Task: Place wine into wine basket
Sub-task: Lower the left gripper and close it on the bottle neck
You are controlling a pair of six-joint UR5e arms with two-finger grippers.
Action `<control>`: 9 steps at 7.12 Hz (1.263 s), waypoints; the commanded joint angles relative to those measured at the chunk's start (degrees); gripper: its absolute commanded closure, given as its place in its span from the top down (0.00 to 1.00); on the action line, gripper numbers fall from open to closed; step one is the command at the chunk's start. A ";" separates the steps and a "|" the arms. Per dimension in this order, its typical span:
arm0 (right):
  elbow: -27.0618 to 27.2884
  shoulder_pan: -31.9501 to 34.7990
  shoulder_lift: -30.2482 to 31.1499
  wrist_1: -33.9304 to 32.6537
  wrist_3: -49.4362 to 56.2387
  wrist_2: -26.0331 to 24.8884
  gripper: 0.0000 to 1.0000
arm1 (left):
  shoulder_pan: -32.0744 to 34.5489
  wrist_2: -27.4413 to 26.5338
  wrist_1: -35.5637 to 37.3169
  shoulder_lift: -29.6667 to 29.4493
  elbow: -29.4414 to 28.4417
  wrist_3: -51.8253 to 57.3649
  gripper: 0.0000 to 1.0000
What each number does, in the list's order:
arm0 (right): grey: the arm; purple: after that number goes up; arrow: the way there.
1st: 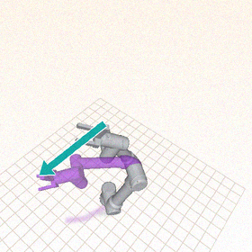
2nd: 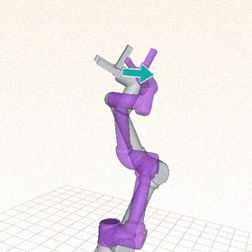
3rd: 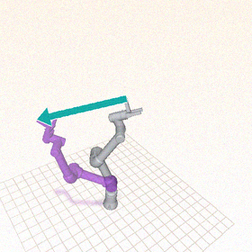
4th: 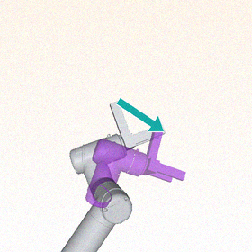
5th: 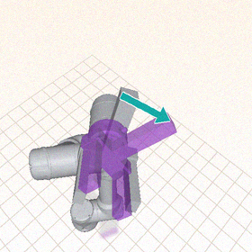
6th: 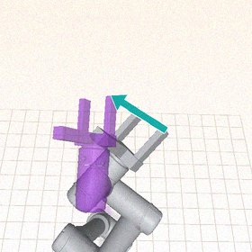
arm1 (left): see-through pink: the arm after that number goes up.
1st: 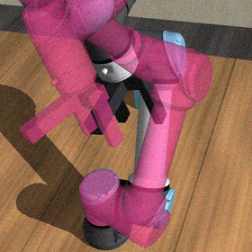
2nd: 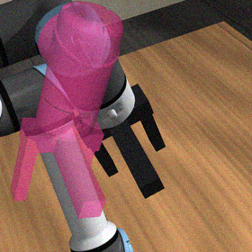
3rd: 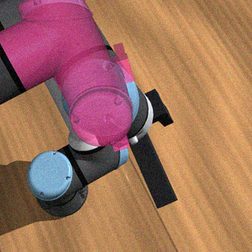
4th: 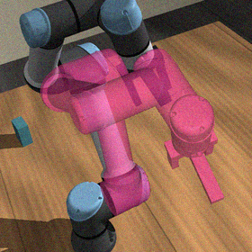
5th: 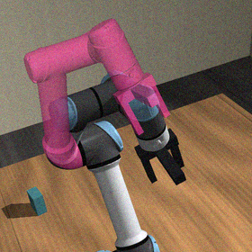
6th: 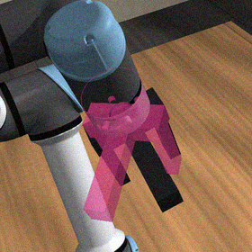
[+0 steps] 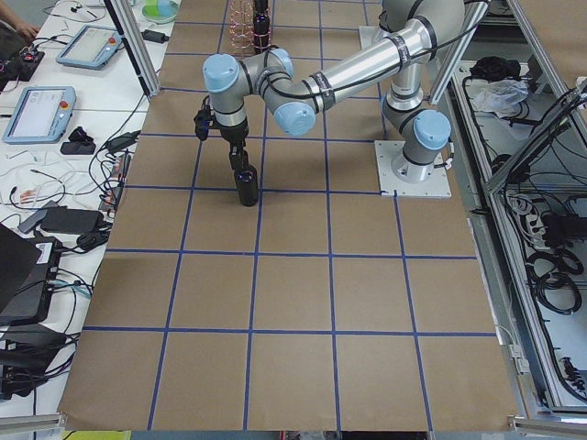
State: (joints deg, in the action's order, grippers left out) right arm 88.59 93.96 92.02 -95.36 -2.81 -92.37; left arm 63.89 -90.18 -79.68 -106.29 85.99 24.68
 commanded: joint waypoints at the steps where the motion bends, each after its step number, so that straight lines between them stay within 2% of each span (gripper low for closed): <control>1: 0.00 0.00 0.00 0.00 0.00 0.00 1.00 | 0.01 -0.35 -0.03 -0.15 0.06 0.19 0.94; 2: 0.00 0.00 0.00 0.00 0.00 0.00 1.00 | 0.01 -0.35 -0.03 -0.67 0.06 0.19 0.93; 3: 0.00 0.00 0.00 0.00 0.00 0.00 1.00 | 0.01 -0.43 -0.03 -0.94 0.06 0.28 0.86; 5: 0.00 0.00 0.00 0.00 0.00 0.00 1.00 | 0.01 -0.43 0.14 -1.29 0.06 0.28 0.86; 6: 0.00 0.00 0.00 0.09 0.00 0.00 1.00 | -0.08 -0.35 0.14 -1.55 0.06 0.28 0.82; 7: 0.00 0.00 0.00 0.00 0.00 0.00 1.00 | -0.08 -0.43 -0.03 -1.64 0.06 0.28 0.72; 9: 0.00 0.00 0.00 0.00 0.00 0.00 1.00 | -0.08 -0.52 -1.52 -1.73 0.06 0.28 0.67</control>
State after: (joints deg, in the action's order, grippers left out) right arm 88.59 93.96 92.02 -95.31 -2.81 -92.37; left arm 63.82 -90.67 -80.46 -107.97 86.05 24.96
